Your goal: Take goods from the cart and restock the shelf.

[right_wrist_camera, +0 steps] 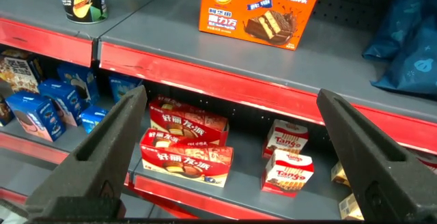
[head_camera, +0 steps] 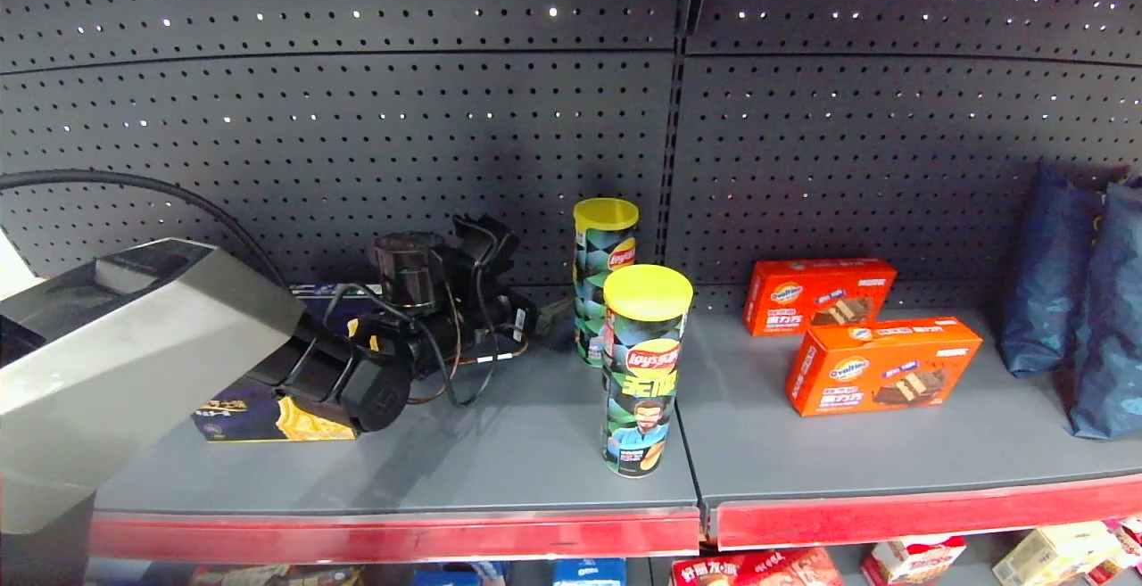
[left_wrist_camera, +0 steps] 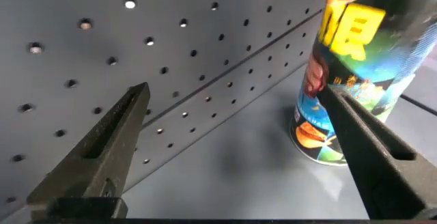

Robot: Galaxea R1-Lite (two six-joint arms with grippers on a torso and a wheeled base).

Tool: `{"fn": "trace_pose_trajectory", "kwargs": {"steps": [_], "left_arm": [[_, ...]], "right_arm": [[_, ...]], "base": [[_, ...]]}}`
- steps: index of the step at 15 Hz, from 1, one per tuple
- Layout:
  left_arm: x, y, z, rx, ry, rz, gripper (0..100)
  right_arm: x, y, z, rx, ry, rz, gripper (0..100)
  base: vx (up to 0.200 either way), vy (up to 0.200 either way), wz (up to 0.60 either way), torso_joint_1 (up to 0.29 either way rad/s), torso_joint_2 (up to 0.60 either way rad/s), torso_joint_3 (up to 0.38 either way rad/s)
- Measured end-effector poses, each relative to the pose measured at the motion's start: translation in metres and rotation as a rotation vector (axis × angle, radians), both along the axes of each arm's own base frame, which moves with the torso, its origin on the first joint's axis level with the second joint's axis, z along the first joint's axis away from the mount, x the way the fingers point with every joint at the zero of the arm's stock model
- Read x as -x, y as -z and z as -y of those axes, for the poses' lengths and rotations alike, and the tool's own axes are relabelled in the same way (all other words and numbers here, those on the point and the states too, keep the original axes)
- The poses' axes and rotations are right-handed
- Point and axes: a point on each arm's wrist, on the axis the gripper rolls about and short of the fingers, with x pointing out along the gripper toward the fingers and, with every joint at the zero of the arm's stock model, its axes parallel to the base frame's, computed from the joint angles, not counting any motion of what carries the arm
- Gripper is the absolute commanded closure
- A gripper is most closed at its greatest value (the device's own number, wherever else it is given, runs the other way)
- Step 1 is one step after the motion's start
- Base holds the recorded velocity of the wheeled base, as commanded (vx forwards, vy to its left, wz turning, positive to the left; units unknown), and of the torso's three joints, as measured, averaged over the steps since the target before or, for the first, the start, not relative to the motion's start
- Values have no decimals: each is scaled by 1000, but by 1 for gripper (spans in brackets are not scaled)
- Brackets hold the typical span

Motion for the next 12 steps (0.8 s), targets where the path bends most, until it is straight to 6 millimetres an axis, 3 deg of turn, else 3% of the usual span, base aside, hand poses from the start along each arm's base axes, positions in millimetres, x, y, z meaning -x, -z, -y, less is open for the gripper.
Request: {"fn": "trace_pose_trajectory", "kwargs": {"steps": [7,12], "left_arm": [[-1,4,6,-2,3,-7,0],[10,-26,6,-2,3,-2,0]], "right_arm": [[-1,0,0,-9,0,16,0],[-1,0,0,-10,-2,14,0]], "base": [[0,0,0,0,0,0],[0,0,0,0,0,0]]}}
